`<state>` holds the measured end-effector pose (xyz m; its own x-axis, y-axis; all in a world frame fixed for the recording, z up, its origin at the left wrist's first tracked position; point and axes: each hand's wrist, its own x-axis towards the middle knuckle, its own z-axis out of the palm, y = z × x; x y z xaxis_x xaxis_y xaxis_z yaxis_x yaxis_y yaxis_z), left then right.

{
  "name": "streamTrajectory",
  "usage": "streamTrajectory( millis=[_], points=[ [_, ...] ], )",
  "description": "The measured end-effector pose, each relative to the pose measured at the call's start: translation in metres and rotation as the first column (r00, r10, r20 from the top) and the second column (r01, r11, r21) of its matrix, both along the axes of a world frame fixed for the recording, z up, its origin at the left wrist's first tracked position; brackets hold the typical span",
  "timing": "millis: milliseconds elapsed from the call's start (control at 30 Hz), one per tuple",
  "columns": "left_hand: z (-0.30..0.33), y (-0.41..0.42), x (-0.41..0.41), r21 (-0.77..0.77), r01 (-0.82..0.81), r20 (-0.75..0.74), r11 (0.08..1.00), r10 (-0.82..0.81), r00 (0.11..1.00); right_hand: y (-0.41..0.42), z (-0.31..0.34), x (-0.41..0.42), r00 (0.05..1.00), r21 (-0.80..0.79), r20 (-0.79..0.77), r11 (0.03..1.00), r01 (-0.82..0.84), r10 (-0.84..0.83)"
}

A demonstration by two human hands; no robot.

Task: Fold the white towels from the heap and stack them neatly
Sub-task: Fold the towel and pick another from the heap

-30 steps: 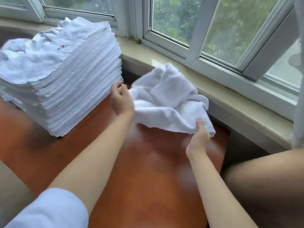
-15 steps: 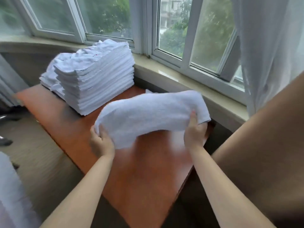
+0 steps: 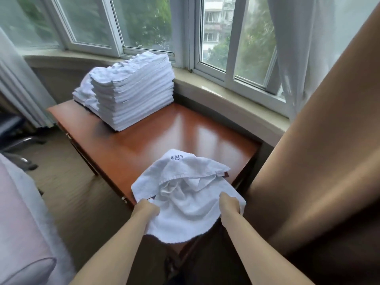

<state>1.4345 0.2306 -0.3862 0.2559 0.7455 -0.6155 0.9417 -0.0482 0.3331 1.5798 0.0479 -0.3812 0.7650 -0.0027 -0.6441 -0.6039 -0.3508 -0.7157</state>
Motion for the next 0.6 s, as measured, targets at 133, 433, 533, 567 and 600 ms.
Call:
streamTrajectory(
  millis=[133, 433, 533, 567, 600],
  points=[
    [0.000, 0.011, 0.015, -0.034, -0.011, 0.177, 0.999, 0.017, 0.984, 0.018, -0.009, 0.002, 0.998, 0.047, -0.050, 0.999, -0.025, 0.027],
    [-0.008, 0.088, 0.086, -0.008, 0.450, -0.007, 0.893, -0.450, 0.893, 0.096, -0.022, 0.040, 0.905, -0.134, -0.228, 0.909, -0.395, 0.360],
    [-0.001, 0.118, 0.112, -0.191, 0.572, -0.161, 0.798, -0.600, 0.784, 0.118, -0.029, 0.058, 0.686, -0.318, -0.286, 0.609, -0.726, 0.669],
    [0.000, 0.129, 0.120, -0.256, 0.597, -0.197, 0.760, -0.646, 0.738, 0.125, -0.026, 0.064, 0.583, -0.413, -0.292, 0.450, -0.792, 0.758],
    [0.001, 0.140, 0.126, -0.311, 0.609, -0.226, 0.730, -0.679, 0.699, 0.134, -0.023, 0.070, 0.543, -0.521, -0.275, 0.352, -0.778, 0.794]
  ],
)
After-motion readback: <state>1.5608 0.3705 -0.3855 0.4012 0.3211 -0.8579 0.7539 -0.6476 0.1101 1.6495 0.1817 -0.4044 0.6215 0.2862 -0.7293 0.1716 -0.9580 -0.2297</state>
